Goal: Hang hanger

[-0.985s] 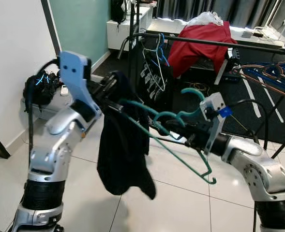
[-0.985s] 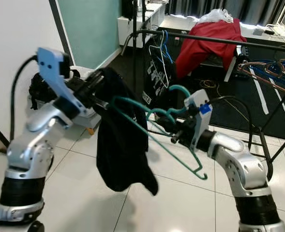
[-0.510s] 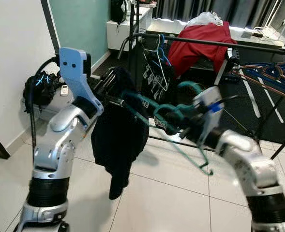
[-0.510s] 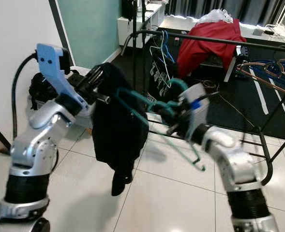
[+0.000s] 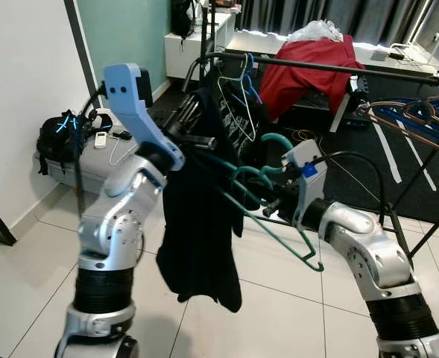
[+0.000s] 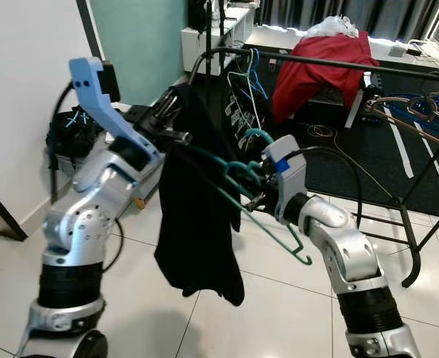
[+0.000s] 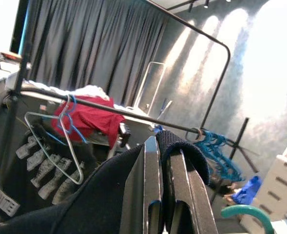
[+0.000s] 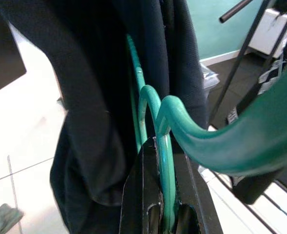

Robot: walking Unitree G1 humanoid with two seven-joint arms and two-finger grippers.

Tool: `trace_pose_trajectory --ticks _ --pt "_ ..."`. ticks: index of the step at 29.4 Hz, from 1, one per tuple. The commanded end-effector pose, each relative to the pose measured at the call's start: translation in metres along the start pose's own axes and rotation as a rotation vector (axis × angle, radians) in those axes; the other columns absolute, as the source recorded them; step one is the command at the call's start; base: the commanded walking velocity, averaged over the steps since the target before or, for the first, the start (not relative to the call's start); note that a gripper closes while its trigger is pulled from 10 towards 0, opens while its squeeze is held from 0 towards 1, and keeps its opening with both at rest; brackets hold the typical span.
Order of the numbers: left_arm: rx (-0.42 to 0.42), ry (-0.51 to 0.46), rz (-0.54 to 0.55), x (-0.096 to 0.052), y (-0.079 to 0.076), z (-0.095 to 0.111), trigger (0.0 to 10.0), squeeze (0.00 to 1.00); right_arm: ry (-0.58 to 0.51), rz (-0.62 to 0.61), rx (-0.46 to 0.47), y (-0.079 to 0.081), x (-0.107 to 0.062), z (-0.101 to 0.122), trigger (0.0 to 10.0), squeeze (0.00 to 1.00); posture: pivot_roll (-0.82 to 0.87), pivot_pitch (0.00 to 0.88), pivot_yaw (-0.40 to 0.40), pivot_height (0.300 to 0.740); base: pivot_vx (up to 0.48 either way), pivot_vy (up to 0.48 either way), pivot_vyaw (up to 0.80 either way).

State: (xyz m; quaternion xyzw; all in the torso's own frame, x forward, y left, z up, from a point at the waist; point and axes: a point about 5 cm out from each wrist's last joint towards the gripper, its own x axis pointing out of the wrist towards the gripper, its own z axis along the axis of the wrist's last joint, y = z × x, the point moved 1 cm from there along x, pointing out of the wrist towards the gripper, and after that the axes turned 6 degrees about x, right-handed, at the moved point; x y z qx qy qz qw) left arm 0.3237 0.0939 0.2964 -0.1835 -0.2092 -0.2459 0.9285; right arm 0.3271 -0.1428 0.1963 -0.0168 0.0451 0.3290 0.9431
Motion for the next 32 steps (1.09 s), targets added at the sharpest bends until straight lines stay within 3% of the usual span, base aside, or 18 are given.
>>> trace_pose_trajectory --ticks 1,2,4,5,7,18,20,24,32 --pt "-0.116 -0.058 0.028 0.006 -0.005 0.009 10.0 0.00 -0.025 -0.040 0.008 -0.005 0.000 0.003 10.0 0.00 -0.04 0.000 -0.033 0.740 0.000 0.000 0.00" --pt "-0.238 -0.063 0.083 0.007 -0.004 0.005 10.0 0.00 -0.037 -0.056 0.013 -0.006 0.001 0.005 10.0 0.00 -0.04 0.000 -0.033 0.740 0.000 0.000 0.00" --pt "-0.238 -0.063 0.083 0.007 -0.004 0.005 10.0 0.00 -0.037 -0.056 0.013 -0.006 0.001 0.005 10.0 0.00 -0.04 0.000 -0.033 0.740 0.000 0.000 0.00" --pt "-0.322 -0.061 0.115 0.007 -0.005 -0.001 10.0 0.00 -0.048 -0.074 0.014 -0.006 0.003 0.007 10.0 0.00 -0.04 0.000 -0.030 0.740 0.000 0.000 0.00" --pt "-0.363 -0.049 0.125 0.006 -0.008 -0.006 10.0 0.00 -0.061 -0.100 0.015 -0.008 0.004 0.009 10.0 0.00 -0.04 0.000 -0.032 0.740 0.000 0.000 0.00" --pt "-0.313 0.036 0.091 0.004 -0.021 -0.022 10.0 0.00 -0.130 -0.156 0.000 -0.009 0.011 0.021 10.0 0.00 -0.04 0.000 -0.034 0.740 0.000 0.000 0.00" --pt "-0.306 0.050 0.061 0.005 -0.027 -0.022 10.0 0.00 -0.144 -0.167 -0.008 -0.008 0.012 0.023 10.0 0.00 -0.03 0.000 -0.036 0.740 0.000 0.000 0.00" --pt "-0.258 0.166 -0.094 0.001 -0.058 -0.034 10.0 0.00 -0.221 -0.266 -0.008 -0.017 0.013 0.036 10.0 0.00 -0.03 0.000 -0.036 0.740 0.000 0.000 0.00" --pt "-0.231 0.225 -0.155 -0.002 -0.070 -0.043 10.0 0.00 -0.260 -0.284 -0.055 -0.013 0.016 0.042 10.0 0.00 -0.04 0.000 -0.032 0.740 0.000 0.000 0.00"
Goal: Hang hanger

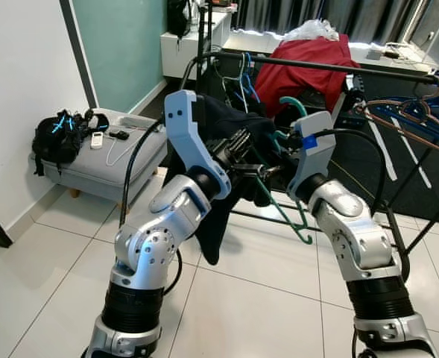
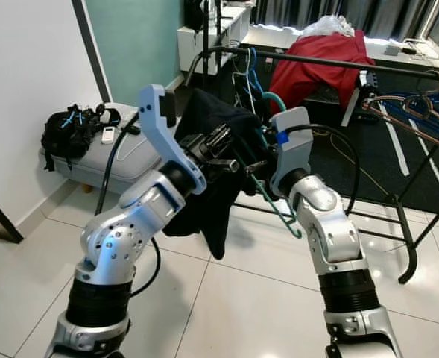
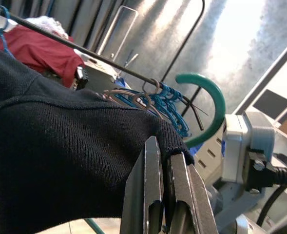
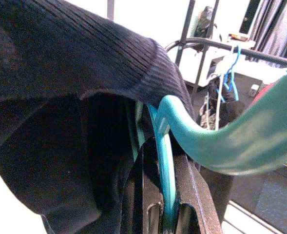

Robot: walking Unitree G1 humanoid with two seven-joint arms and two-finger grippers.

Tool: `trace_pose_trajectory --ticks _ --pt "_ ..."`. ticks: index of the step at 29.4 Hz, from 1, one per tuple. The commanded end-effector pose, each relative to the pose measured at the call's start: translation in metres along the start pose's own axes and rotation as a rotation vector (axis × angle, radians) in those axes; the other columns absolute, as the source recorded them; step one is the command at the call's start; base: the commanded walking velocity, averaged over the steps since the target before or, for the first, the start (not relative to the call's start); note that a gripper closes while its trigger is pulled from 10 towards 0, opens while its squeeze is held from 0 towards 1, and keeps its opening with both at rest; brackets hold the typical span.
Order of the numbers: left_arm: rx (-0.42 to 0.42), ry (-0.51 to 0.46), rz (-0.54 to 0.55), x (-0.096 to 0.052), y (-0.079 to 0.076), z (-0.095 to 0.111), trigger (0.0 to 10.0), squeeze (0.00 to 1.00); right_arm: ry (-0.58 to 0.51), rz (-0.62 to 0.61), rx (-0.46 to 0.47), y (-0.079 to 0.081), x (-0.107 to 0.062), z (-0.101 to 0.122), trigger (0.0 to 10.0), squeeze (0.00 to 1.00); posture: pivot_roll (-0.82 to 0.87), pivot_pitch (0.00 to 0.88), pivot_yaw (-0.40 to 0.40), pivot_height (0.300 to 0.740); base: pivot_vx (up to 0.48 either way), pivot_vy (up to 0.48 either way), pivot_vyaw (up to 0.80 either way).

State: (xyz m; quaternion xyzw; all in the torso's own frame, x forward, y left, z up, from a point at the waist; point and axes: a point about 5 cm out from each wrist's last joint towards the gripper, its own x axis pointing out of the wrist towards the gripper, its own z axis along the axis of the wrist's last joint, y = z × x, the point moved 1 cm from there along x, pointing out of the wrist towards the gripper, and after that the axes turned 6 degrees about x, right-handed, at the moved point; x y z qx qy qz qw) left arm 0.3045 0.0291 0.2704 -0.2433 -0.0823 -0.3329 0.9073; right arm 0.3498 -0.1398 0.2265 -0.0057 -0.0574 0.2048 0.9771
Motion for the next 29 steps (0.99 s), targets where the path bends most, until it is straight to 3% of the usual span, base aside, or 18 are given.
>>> trace_pose_trajectory --ticks 1,14,17,18,19,20,29 --pt "0.012 0.011 -0.057 0.003 -0.014 -0.002 10.0 0.00 -0.077 -0.036 -0.021 -0.001 0.002 0.013 10.0 0.00 -0.04 0.000 -0.034 0.740 0.000 0.000 0.00" --pt "0.084 0.020 -0.032 0.001 -0.007 0.001 10.0 0.00 -0.115 -0.118 -0.068 -0.007 0.004 0.019 10.0 0.00 -0.04 0.000 -0.034 0.740 0.000 0.000 0.00" --pt "0.088 0.007 -0.098 0.001 -0.014 0.004 10.0 0.00 -0.127 -0.093 -0.046 0.000 0.005 0.019 10.0 0.00 -0.04 0.000 -0.034 0.740 0.000 0.000 0.00" --pt "0.099 0.003 -0.128 0.000 -0.018 0.004 10.0 0.79 -0.134 -0.086 -0.038 0.001 0.006 0.019 10.0 0.00 -0.04 0.000 -0.034 0.740 0.000 0.000 0.00" --pt "0.099 0.003 -0.128 0.000 -0.018 0.004 10.0 0.79 -0.134 -0.086 -0.038 0.001 0.006 0.019 10.0 0.00 -0.04 0.000 -0.034 0.740 0.000 0.000 0.00" --pt "0.106 0.003 -0.143 -0.001 -0.021 0.003 10.0 1.00 -0.139 -0.081 -0.031 0.002 0.006 0.020 10.0 0.00 -0.04 0.000 -0.034 0.740 0.000 0.000 0.00" --pt "0.168 0.059 -0.251 -0.010 -0.027 -0.003 10.0 1.00 -0.190 -0.060 0.012 0.000 0.007 0.029 10.0 0.00 -0.04 0.000 -0.033 0.740 0.000 0.000 0.00"
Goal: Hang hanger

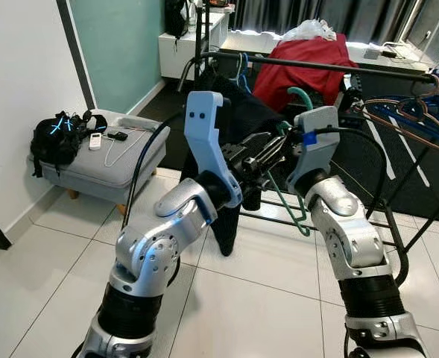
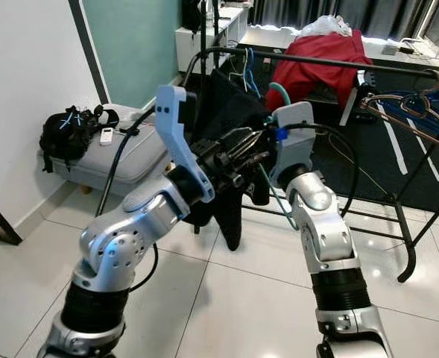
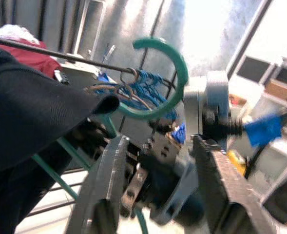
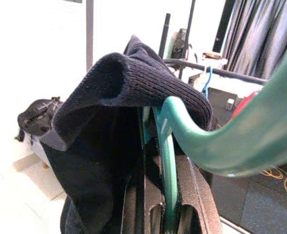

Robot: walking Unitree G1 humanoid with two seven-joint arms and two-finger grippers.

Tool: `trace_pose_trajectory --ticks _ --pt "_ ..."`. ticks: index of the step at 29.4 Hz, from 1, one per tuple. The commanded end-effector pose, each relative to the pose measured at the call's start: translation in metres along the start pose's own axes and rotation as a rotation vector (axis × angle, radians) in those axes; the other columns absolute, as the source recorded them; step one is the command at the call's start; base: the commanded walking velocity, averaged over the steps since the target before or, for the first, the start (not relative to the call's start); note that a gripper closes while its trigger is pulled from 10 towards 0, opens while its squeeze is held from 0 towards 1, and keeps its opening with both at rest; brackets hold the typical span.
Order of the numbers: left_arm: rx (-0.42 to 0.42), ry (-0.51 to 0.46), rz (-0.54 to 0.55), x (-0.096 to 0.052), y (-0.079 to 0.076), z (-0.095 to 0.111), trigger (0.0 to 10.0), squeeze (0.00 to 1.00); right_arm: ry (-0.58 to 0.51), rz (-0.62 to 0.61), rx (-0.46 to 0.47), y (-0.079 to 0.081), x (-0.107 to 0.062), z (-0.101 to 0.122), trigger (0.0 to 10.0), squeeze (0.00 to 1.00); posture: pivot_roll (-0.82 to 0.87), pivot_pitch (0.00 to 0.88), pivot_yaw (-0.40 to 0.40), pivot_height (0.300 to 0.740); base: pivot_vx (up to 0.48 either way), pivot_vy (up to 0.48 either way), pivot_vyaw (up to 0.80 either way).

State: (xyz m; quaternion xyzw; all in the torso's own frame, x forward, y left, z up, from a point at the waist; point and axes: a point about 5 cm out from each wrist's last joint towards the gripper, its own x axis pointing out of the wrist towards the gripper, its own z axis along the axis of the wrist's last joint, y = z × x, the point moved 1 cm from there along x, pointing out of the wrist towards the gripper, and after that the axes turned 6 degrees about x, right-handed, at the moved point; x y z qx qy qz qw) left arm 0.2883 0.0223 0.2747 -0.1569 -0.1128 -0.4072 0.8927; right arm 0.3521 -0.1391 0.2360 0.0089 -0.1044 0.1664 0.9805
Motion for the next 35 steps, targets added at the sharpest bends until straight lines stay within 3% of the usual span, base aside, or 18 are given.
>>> trace_pose_trajectory --ticks 1,6,9,10,11,14,20,21,23,24,25,27,28,30,35 --pt "0.026 0.028 -0.085 -0.003 -0.009 -0.001 10.0 1.00 -0.106 0.026 0.021 0.001 0.005 0.021 10.0 0.00 -0.04 0.000 -0.033 0.740 0.000 0.000 0.00" --pt "0.053 0.029 -0.050 -0.007 0.002 0.002 10.0 1.00 -0.150 0.051 0.047 -0.003 0.007 0.031 10.0 0.00 -0.03 0.000 -0.034 0.740 0.000 0.000 0.00" --pt "0.082 0.019 0.021 -0.010 0.016 0.005 10.0 1.00 -0.213 0.090 0.169 -0.007 0.008 0.046 10.0 0.00 -0.03 0.000 -0.035 0.740 0.000 0.000 0.00" --pt "0.087 0.003 0.058 -0.011 0.021 0.007 10.0 1.00 -0.252 0.118 0.269 -0.010 0.007 0.056 10.0 0.00 -0.03 0.000 -0.034 0.740 0.000 0.000 0.00" --pt "0.087 0.003 0.058 -0.011 0.021 0.007 10.0 1.00 -0.252 0.118 0.269 -0.010 0.007 0.056 10.0 0.00 -0.03 0.000 -0.034 0.740 0.000 0.000 0.00" --pt "0.116 -0.024 0.136 -0.014 0.032 0.011 10.0 1.00 -0.335 0.240 0.487 -0.018 0.000 0.078 10.0 0.00 -0.03 0.000 -0.032 0.740 0.000 0.000 0.00" --pt "0.138 -0.021 0.142 -0.018 0.034 0.012 10.0 1.00 -0.356 0.321 0.525 -0.023 -0.007 0.085 10.0 0.00 -0.03 0.000 -0.033 0.740 0.000 0.000 0.00" --pt "0.190 -0.025 0.166 -0.027 0.040 0.017 10.0 0.78 -0.377 0.349 0.550 -0.031 -0.012 0.092 10.0 0.00 -0.03 0.000 -0.032 0.740 0.000 0.000 0.00" --pt "0.190 -0.025 0.166 -0.027 0.040 0.017 10.0 0.78 -0.377 0.349 0.550 -0.031 -0.012 0.092 10.0 0.00 -0.03 0.000 -0.032 0.740 0.000 0.000 0.00" --pt "0.247 -0.030 0.197 -0.035 0.047 0.023 10.0 0.78 -0.396 0.368 0.572 -0.038 -0.016 0.098 10.0 0.00 -0.02 0.000 -0.033 0.740 0.000 0.000 0.00" --pt "0.301 -0.063 0.255 -0.047 0.059 0.037 10.0 0.42 -0.408 0.390 0.596 -0.044 -0.020 0.103 10.0 0.00 -0.02 0.000 -0.035 0.740 0.000 0.000 0.00" --pt "0.335 -0.088 0.295 -0.055 0.067 0.046 10.0 0.42 -0.414 0.403 0.609 -0.047 -0.023 0.106 10.0 0.00 -0.02 0.000 -0.035 0.740 0.000 0.000 0.00" --pt "0.364 -0.112 0.335 -0.064 0.074 0.056 10.0 0.01 -0.407 0.421 0.622 -0.048 -0.025 0.107 10.0 0.00 0.00 0.000 -0.045 0.740 0.000 0.000 0.00" --pt "0.382 -0.126 0.358 -0.069 0.078 0.061 10.0 0.00 -0.400 0.437 0.629 -0.048 -0.026 0.107 10.0 0.00 0.00 0.000 -0.045 0.740 0.000 0.000 0.00" --pt "0.415 -0.048 0.322 -0.068 0.069 0.037 10.0 0.00 -0.391 0.582 0.637 -0.033 -0.031 0.118 10.0 0.00 -0.01 0.000 -0.051 0.740 0.000 0.000 0.00"
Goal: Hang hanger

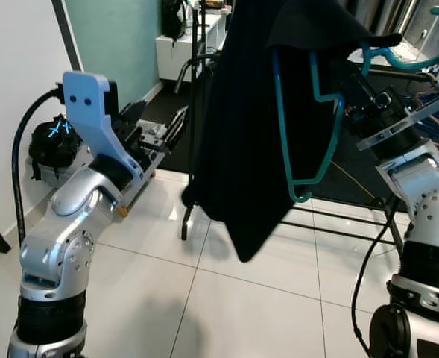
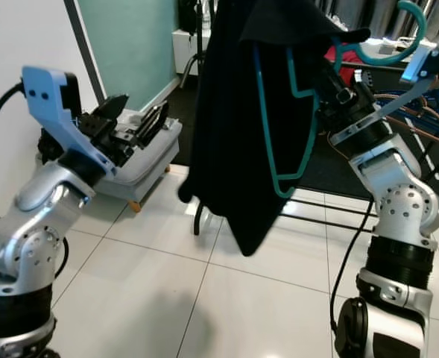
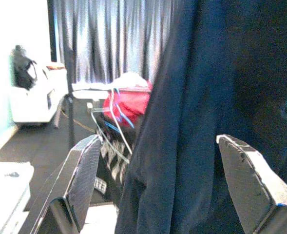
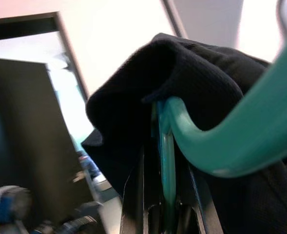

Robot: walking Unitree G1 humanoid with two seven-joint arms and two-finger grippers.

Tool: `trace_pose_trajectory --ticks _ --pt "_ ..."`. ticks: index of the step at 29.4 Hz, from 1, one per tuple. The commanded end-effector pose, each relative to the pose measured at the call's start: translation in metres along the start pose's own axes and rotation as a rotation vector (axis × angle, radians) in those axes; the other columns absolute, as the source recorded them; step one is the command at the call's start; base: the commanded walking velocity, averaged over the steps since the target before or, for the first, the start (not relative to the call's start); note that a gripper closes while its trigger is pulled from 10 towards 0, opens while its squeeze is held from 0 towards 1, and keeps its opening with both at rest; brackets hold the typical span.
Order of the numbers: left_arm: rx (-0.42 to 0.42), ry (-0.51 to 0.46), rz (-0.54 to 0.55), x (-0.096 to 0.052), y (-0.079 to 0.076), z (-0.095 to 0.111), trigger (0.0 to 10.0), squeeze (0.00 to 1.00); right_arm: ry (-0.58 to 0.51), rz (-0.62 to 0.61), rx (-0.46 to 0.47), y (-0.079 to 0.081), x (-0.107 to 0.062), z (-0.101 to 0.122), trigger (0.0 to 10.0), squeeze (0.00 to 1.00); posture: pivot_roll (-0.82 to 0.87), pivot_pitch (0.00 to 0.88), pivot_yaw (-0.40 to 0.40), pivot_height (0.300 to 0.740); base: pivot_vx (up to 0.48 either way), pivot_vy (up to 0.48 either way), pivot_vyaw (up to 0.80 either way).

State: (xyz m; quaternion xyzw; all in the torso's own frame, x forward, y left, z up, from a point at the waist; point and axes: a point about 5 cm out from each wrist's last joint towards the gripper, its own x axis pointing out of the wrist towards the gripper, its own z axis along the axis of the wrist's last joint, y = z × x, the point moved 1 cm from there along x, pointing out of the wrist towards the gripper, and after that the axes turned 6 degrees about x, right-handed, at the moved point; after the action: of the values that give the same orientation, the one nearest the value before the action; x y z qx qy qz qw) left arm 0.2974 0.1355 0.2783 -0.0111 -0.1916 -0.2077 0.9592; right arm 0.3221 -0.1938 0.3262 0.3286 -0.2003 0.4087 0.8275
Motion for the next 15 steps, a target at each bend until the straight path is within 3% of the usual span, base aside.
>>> trace_pose_trajectory --ticks 1,7,8,9,15 --pt "0.022 0.011 -0.039 0.000 -0.011 -0.004 10.0 0.00 -0.013 0.119 -0.020 0.020 0.009 0.010 10.0 0.00 -0.01 0.000 -0.051 0.740 0.000 0.000 0.00" --pt "-0.002 0.041 -0.112 0.001 -0.038 -0.019 10.0 0.00 0.013 0.159 -0.010 0.027 0.011 0.011 10.0 0.00 -0.02 0.000 -0.056 0.740 0.000 0.000 0.00" --pt "-0.042 0.039 -0.164 0.002 -0.059 -0.021 10.0 0.00 0.024 0.163 -0.003 0.029 0.012 0.012 10.0 0.00 -0.02 0.001 -0.057 0.740 0.000 0.000 0.00" --pt "-0.057 0.035 -0.182 0.003 -0.065 -0.021 10.0 0.00 0.025 0.163 -0.001 0.029 0.012 0.012 10.0 0.00 -0.02 0.001 -0.057 0.740 0.000 0.000 0.00" --pt "-0.052 0.032 -0.201 0.003 -0.074 -0.021 10.0 0.00 0.038 0.176 0.020 0.032 0.013 0.010 10.0 0.00 -0.02 0.007 -0.057 0.740 0.000 0.000 0.00"
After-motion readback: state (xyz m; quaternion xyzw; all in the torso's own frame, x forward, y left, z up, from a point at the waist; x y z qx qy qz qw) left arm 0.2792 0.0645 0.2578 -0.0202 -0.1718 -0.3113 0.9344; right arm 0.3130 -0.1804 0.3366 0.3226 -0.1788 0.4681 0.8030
